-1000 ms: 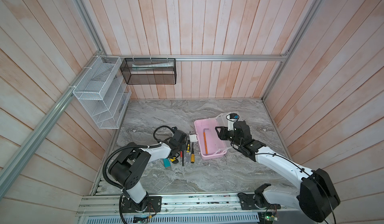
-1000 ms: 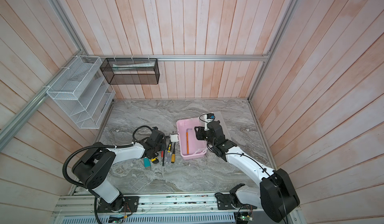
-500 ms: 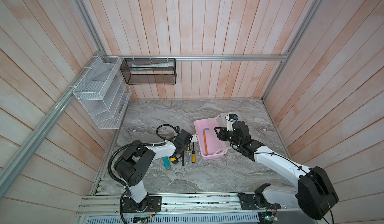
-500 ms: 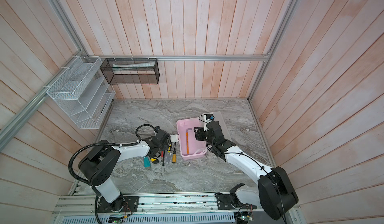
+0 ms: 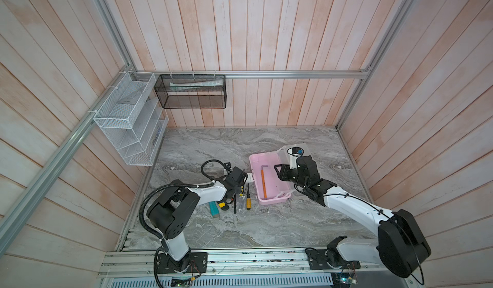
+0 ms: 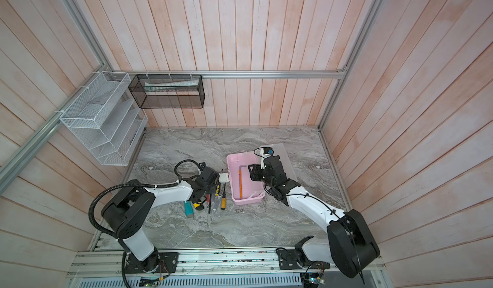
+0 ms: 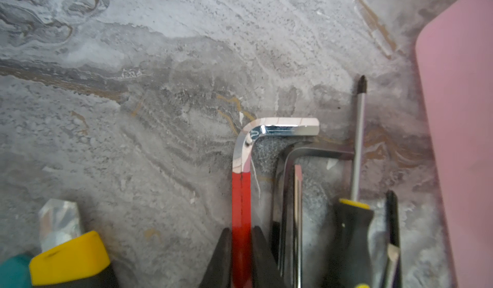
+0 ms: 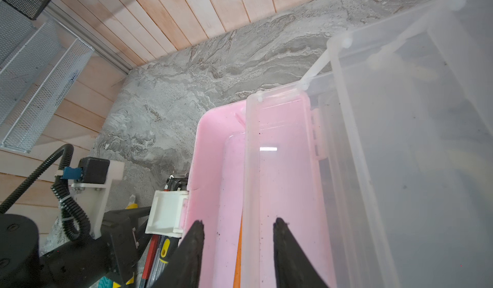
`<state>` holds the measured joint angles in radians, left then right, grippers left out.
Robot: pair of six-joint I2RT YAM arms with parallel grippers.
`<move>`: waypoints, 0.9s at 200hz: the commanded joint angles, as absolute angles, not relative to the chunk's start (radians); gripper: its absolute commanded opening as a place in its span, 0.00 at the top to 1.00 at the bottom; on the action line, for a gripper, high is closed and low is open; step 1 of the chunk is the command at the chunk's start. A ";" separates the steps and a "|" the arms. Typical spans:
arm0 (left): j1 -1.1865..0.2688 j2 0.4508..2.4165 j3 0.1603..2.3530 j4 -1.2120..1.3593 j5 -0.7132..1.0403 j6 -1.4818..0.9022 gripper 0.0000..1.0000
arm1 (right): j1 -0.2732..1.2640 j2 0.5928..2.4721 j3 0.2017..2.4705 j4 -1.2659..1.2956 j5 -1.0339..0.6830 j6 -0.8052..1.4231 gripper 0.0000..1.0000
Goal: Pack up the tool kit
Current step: 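Close the left gripper on the red-handled hex key, then lift the red hex key with the left gripper and lower it into the pink box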
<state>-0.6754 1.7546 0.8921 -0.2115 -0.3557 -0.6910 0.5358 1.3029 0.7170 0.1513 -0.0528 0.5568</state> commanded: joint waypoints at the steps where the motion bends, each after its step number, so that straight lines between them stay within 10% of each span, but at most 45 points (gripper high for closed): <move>1: -0.680 1.831 0.874 -0.299 -0.304 -0.688 0.88 | 0.535 1.318 0.716 0.168 -0.062 0.557 0.58; 24: -0.677 1.806 0.854 -0.275 -0.283 -0.682 1.00 | 0.532 1.320 0.704 0.186 -0.064 0.556 0.58; 180: -0.692 1.444 0.950 -0.090 -0.139 -0.777 1.00 | 0.451 1.250 0.652 0.273 -0.170 0.641 0.60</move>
